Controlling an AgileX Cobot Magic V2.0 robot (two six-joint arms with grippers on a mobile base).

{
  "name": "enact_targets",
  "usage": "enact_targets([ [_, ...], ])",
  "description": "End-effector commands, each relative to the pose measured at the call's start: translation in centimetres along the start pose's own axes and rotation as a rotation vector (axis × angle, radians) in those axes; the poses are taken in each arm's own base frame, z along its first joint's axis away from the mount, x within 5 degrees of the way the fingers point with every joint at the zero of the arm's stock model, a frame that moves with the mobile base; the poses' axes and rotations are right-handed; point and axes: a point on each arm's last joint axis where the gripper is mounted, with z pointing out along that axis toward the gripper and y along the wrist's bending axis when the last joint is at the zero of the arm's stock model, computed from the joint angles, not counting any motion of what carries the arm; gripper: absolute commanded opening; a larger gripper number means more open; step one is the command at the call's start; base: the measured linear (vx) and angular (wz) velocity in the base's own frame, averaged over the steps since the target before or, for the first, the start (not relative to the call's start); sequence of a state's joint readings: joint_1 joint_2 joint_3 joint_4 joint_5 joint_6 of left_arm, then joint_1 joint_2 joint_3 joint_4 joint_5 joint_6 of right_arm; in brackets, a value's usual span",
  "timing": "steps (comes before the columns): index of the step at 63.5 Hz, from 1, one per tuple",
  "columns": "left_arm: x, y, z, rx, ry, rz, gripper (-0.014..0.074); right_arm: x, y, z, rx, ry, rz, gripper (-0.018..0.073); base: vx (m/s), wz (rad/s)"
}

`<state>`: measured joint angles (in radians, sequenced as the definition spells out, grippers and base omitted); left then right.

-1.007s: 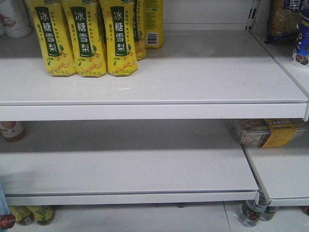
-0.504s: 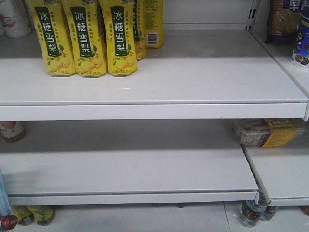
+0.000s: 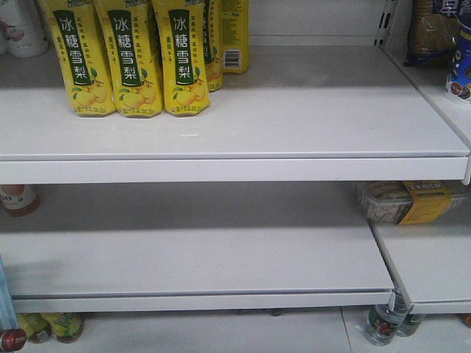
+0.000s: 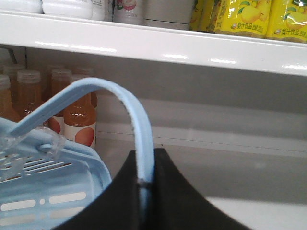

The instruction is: Place coke in basket with both arms

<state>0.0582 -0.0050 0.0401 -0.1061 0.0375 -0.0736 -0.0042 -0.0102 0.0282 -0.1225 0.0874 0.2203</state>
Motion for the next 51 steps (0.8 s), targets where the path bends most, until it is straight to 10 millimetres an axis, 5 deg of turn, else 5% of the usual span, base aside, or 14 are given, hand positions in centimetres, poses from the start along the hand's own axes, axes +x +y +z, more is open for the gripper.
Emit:
enact_targets([
  [1,-1.81,-0.22,-0.34,0.017,-0.189,0.064,-0.0006,-0.34,0.10,-0.11,-0.014,-0.076,0.012,-0.0005,0.00,0.00],
  [51,-1.81,-0.22,-0.34,0.017,-0.189,0.064,-0.0006,0.07,0.17,-0.09,-0.033,-0.030,-0.004,-0.0005,0.00,0.00],
])
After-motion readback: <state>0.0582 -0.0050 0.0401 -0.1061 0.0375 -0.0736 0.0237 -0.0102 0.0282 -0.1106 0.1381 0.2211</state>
